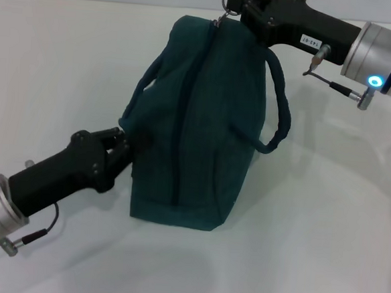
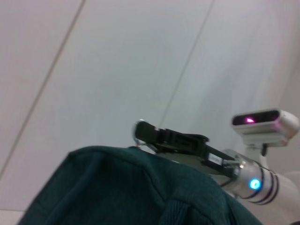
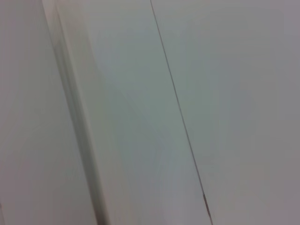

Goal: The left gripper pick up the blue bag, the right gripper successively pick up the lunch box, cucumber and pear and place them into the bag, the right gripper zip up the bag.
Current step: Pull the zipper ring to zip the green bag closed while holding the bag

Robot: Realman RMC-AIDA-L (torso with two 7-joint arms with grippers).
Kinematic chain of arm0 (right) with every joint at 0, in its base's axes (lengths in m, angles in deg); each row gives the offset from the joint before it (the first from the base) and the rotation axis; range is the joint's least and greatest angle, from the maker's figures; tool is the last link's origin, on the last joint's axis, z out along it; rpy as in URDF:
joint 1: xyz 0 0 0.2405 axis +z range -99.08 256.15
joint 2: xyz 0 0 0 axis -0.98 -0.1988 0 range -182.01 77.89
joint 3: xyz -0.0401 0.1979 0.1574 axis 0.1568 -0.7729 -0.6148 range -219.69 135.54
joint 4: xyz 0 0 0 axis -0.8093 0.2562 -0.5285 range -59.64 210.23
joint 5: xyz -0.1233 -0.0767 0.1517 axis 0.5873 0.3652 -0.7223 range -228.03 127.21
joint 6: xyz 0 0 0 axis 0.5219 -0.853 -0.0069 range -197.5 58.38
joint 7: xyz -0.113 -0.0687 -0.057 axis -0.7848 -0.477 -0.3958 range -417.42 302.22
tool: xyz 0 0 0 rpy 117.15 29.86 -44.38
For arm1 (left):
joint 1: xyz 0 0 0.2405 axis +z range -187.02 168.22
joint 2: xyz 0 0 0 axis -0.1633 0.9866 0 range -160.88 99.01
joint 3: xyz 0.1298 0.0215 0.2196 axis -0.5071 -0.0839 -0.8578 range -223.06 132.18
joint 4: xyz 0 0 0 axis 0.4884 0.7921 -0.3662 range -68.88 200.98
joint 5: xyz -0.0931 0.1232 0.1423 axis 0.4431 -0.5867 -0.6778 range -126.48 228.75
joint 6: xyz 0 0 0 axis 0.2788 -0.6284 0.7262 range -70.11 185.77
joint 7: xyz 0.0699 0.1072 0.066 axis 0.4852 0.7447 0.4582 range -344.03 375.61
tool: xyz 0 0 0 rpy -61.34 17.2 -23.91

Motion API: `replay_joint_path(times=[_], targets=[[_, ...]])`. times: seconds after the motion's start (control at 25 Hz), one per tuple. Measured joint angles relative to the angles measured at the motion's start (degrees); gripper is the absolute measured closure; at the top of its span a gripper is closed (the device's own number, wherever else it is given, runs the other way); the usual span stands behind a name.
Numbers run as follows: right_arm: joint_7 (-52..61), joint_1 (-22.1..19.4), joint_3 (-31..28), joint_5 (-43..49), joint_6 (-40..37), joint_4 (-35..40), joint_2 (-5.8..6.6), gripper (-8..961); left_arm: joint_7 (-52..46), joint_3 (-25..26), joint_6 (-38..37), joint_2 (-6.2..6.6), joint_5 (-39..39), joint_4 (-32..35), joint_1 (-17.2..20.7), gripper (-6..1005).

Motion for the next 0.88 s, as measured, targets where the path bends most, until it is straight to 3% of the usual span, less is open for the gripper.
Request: replay_joint_path(times=[0.44, 0.64, 0.88], targets=[[-0.7, -2.7, -0.7, -1.6, -0.9, 0.9, 0.03, 817, -1.0, 7.9, 4.1, -0.89, 0.3, -0.3, -0.6, 793], [-0.8, -3.0, -0.7, -1.6, -1.3, 1.0, 0.06, 815, 0.5, 8.2, 4.0, -1.07, 1.4, -0.6, -0.6, 775], [-1.5, -3.7, -0.7, -2.3, -1.7, 1.0, 0.13, 813, 0.5, 7.9, 3.0, -0.98, 2.9, -1.3, -0.3, 512]])
